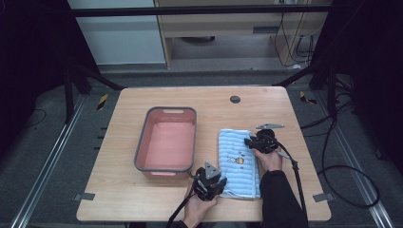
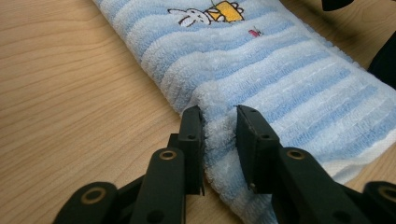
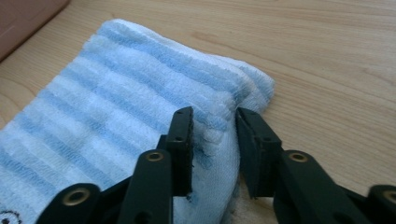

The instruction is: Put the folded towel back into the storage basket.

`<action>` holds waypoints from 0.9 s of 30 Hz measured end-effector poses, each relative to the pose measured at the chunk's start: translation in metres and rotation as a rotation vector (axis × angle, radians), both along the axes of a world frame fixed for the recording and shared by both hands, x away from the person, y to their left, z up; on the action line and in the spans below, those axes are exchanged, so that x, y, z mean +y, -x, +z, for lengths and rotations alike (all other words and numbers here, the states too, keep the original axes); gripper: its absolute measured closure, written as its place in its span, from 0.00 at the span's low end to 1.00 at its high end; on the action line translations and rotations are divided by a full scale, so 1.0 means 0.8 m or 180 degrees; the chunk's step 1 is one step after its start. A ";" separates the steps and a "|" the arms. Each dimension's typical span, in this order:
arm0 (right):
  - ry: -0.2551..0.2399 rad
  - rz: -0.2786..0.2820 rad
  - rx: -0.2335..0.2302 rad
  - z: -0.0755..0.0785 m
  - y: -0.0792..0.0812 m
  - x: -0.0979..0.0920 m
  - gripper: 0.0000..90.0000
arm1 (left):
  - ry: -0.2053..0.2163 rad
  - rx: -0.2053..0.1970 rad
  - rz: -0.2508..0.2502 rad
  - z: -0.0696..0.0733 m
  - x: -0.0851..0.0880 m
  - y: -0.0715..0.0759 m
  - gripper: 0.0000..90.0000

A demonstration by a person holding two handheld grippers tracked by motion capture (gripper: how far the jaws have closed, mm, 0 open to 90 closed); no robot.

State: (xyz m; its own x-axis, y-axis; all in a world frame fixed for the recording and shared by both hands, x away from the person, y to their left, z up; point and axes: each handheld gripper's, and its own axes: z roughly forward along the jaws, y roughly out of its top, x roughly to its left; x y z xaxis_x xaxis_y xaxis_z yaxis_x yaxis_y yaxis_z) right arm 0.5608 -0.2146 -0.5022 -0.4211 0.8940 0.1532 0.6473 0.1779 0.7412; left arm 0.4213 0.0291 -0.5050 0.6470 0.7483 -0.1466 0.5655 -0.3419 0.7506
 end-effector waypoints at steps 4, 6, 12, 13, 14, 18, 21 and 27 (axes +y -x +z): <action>-0.0014 0.0035 0.0015 0.001 0.001 0.003 0.86 | 0.0029 0.0006 0.0021 0.000 0.000 0.000 0.86; -0.0016 0.0036 0.0025 0.001 0.001 0.004 0.88 | 0.0037 0.0007 0.0025 0.000 0.000 0.000 0.88; -0.0026 0.0045 0.0006 0.004 0.002 0.004 0.91 | 0.0099 -0.0012 0.0037 0.000 0.003 0.001 0.92; -0.0026 0.0045 0.0006 0.004 0.002 0.004 0.91 | 0.0099 -0.0012 0.0037 0.000 0.003 0.001 0.92; -0.0029 0.0048 -0.0011 0.006 0.003 0.004 0.92 | 0.0116 -0.0009 0.0035 0.000 0.003 0.001 0.92; -0.0039 0.0063 -0.0142 0.019 0.008 0.005 0.92 | 0.0238 -0.0027 0.0020 0.008 0.009 0.002 0.93; -0.0073 0.0088 -0.0195 0.028 0.012 0.006 0.92 | 0.0298 -0.0052 0.0013 0.015 0.013 0.004 0.93; -0.0102 0.0125 -0.0404 0.057 0.027 0.009 0.93 | 0.0375 -0.0161 -0.0041 0.038 0.021 0.009 0.94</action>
